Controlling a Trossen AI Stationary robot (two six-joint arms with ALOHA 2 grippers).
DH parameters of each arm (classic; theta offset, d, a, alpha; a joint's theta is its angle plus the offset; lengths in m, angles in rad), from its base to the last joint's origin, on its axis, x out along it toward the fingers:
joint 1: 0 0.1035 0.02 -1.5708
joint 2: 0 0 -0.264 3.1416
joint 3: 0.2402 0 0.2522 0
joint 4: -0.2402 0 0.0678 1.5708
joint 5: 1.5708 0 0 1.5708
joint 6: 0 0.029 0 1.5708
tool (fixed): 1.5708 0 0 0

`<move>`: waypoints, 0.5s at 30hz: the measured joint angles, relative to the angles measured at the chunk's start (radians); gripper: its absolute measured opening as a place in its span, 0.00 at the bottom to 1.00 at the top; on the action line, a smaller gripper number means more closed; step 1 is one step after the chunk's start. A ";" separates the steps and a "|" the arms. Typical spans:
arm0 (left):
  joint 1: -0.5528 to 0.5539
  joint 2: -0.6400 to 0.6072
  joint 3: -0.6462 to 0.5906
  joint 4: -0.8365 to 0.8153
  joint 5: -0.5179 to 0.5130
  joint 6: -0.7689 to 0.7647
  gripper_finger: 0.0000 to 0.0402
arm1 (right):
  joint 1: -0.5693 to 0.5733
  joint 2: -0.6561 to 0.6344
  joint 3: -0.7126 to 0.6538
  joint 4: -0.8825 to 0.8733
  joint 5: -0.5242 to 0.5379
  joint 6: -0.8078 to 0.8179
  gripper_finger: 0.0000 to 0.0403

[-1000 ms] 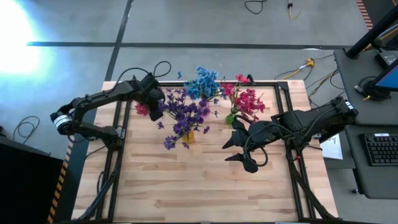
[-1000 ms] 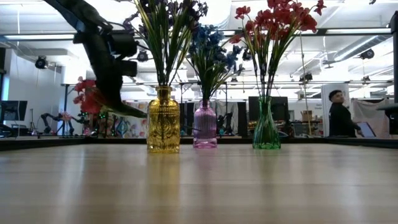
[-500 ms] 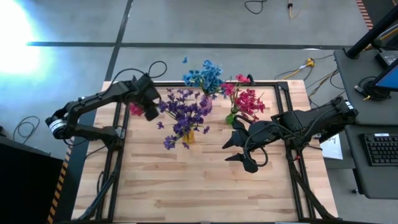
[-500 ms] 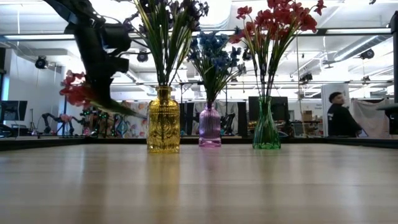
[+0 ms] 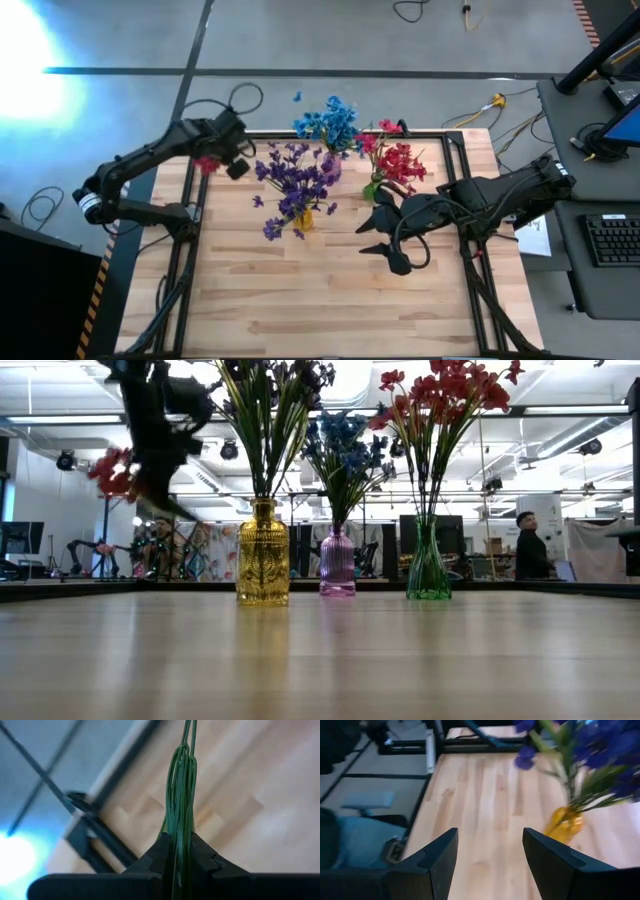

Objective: Sort flowers into vase by color
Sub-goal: Put the pink flowers into the green vase

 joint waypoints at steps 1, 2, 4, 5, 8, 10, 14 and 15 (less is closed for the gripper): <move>0.000 -0.001 0.032 -0.008 -0.016 0.001 0.06 | 0.000 0.000 0.006 -0.003 0.022 -0.009 0.53; 0.000 -0.001 0.066 -0.022 -0.036 0.002 0.06 | 0.000 0.000 0.012 -0.006 0.040 -0.020 0.53; 0.000 -0.001 0.131 -0.059 -0.077 0.003 0.06 | 0.000 0.000 0.017 -0.007 0.056 -0.039 0.53; 0.000 -0.001 0.165 -0.089 -0.094 0.003 0.06 | 0.000 0.000 0.019 -0.008 0.056 -0.047 0.53; 0.000 -0.001 0.252 -0.169 -0.147 0.000 0.06 | 0.000 0.001 0.024 -0.007 0.056 -0.064 0.53; 0.000 -0.001 0.307 -0.210 -0.178 -0.007 0.06 | 0.000 0.001 0.025 0.000 0.056 -0.069 0.53; -0.004 -0.001 0.403 -0.222 -0.184 -0.009 0.06 | 0.000 0.001 0.025 -0.001 0.058 -0.089 0.53; -0.007 -0.001 0.425 -0.223 -0.184 -0.008 0.06 | 0.000 0.001 0.025 0.000 0.065 -0.095 0.53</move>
